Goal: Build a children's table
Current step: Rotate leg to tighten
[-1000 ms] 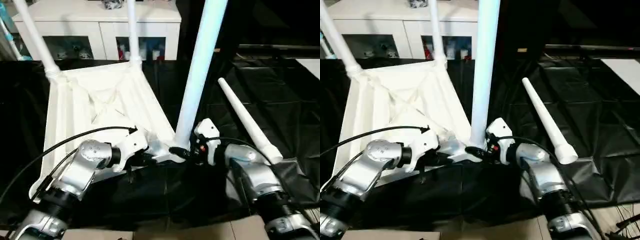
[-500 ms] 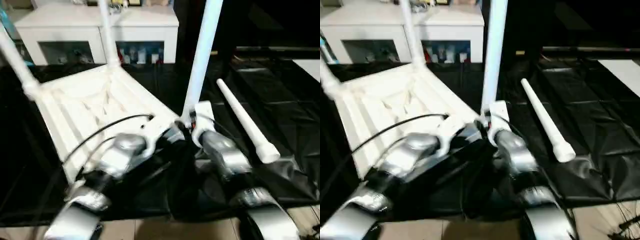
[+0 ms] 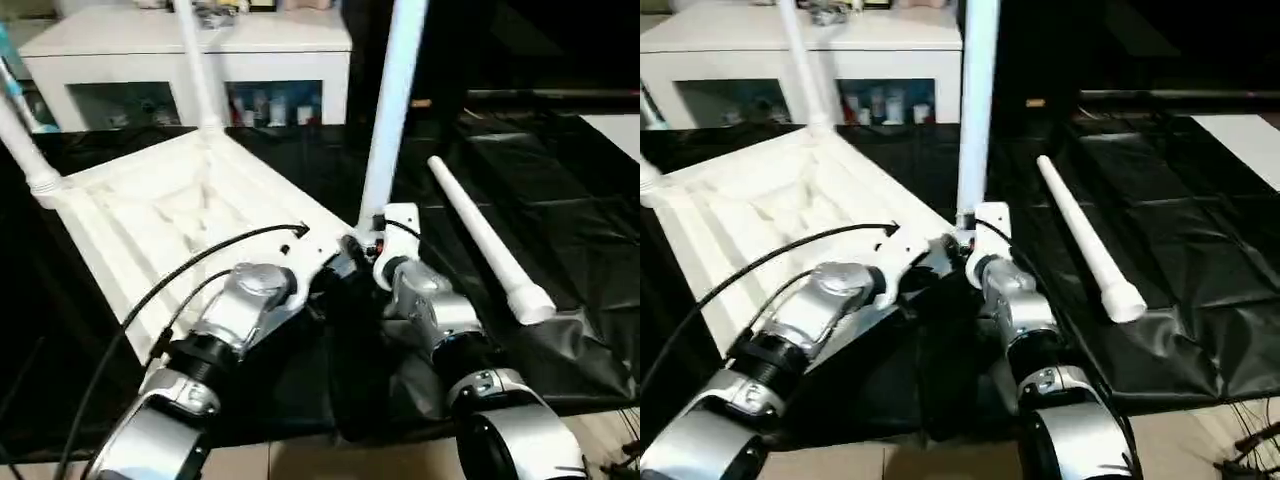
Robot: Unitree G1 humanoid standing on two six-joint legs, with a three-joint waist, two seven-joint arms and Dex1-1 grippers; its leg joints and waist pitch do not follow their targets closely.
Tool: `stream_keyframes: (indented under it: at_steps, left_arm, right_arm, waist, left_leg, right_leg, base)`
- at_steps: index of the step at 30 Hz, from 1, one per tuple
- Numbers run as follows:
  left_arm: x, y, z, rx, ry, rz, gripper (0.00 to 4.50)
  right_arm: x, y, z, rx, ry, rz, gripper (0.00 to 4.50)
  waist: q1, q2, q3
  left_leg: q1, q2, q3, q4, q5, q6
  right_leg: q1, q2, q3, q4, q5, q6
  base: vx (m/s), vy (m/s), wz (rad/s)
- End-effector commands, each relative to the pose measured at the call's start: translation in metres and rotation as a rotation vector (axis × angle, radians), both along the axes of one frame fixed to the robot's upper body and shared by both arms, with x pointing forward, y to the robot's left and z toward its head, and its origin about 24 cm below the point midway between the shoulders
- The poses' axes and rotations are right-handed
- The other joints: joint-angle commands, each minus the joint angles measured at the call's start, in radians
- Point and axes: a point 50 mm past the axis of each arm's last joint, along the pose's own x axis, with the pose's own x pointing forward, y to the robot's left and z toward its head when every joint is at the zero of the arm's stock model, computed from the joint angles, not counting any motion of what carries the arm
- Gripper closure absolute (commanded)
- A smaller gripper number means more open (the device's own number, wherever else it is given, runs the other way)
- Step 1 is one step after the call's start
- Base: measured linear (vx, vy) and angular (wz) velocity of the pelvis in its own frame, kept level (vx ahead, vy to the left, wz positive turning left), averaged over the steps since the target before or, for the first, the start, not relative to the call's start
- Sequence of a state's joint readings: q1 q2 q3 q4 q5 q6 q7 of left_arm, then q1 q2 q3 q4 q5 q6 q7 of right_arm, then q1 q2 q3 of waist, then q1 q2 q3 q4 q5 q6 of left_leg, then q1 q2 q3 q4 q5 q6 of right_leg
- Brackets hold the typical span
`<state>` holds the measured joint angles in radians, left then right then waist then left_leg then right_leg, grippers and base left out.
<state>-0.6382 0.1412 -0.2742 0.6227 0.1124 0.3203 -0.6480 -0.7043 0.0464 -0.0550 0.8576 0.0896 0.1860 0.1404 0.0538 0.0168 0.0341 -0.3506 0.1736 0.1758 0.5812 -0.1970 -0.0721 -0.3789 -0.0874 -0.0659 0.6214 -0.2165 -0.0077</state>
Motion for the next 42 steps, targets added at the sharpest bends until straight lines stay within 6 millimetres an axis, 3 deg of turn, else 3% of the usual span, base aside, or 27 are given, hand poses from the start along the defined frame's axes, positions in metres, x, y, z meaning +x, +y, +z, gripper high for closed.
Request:
stream_keyframes:
  at_steps: [1, 8, 11, 16, 19, 25, 30, 42]
  left_arm:
    - [-0.01, 0.001, -0.012, -0.013, 0.021, -0.053, 4.5]
    - [-0.02, 0.017, -0.013, -0.038, 0.019, -0.159, 4.5]
    - [-0.031, 0.022, -0.01, -0.1, 0.027, -0.272, 4.5]
    - [-0.037, 0.031, -0.01, -0.119, 0.04, -0.318, 4.5]
    - [-0.042, 0.034, -0.008, -0.14, 0.054, -0.35, 4.5]
    - [-0.046, 0.034, -0.006, -0.197, 0.039, -0.376, 4.5]
    - [-0.048, 0.033, -0.008, -0.202, 0.057, -0.391, 4.5]
    - [-0.048, 0.043, -0.013, -0.113, 0.071, -0.384, 4.5]
  right_arm:
    - [-0.003, -0.002, -0.006, 0.015, 0.03, 0.005, 0.41]
    - [-0.011, -0.008, 0.009, 0.034, -0.082, 0.265, 0.41]
    - [-0.029, -0.017, 0.01, 0.021, -0.103, 0.507, 0.41]
    - [-0.038, -0.035, 0.012, -0.038, -0.137, 0.63, 0.41]
    - [-0.041, -0.043, 0.015, -0.074, -0.151, 0.677, 0.41]
    - [-0.045, -0.049, 0.018, -0.119, -0.164, 0.745, 0.41]
    - [-0.047, -0.051, 0.017, -0.128, -0.166, 0.752, 0.41]
    - [-0.046, -0.051, 0.013, -0.191, -0.168, 0.79, 0.41]
  waist:
    - [0.005, -0.012, -0.044]
    - [0.013, -0.013, -0.046]
    - [0.014, -0.013, -0.045]
    - [0.014, -0.016, -0.043]
    - [0.015, -0.015, -0.043]
    - [0.017, -0.016, -0.047]
    - [0.019, -0.016, -0.046]
    - [0.023, -0.017, -0.048]
  left_leg:
    - [-0.005, 0.05, -0.018, -0.074, -0.183, 0.047]
    - [-0.008, 0.055, -0.016, -0.071, -0.121, 0.092]
    - [-0.01, 0.056, -0.016, -0.071, -0.123, 0.104]
    - [-0.007, 0.057, -0.012, -0.071, -0.134, 0.105]
    - [-0.009, 0.059, -0.013, -0.072, -0.133, 0.105]
    - [-0.009, 0.056, -0.009, -0.065, -0.093, 0.13]
    - [-0.008, 0.057, -0.01, -0.066, -0.103, 0.127]
    - [-0.008, 0.056, -0.009, -0.063, -0.09, 0.131]
  right_leg:
    - [0.035, -0.069, 0.051, -0.089, -0.202, -0.194]
    - [0.039, -0.069, 0.051, -0.082, -0.116, -0.202]
    - [0.04, -0.068, 0.049, -0.083, -0.116, -0.206]
    - [0.037, -0.068, 0.05, -0.085, -0.147, -0.217]
    - [0.037, -0.069, 0.05, -0.084, -0.155, -0.213]
    - [0.038, -0.065, 0.05, -0.076, -0.067, -0.237]
    - [0.038, -0.066, 0.049, -0.078, -0.1, -0.234]
    - [0.039, -0.066, 0.048, -0.074, -0.078, -0.235]
  base:
    - [0.0, 0.0, 0.0]
    - [0.0, 0.0, 0.0]
    - [0.0, 0.0, 0.0]
    - [0.0, 0.0, 0.0]
    - [0.0, 0.0, 0.0]
    - [0.0, 0.0, 0.0]
    - [0.0, 0.0, 0.0]
    - [0.0, 0.0, 0.0]
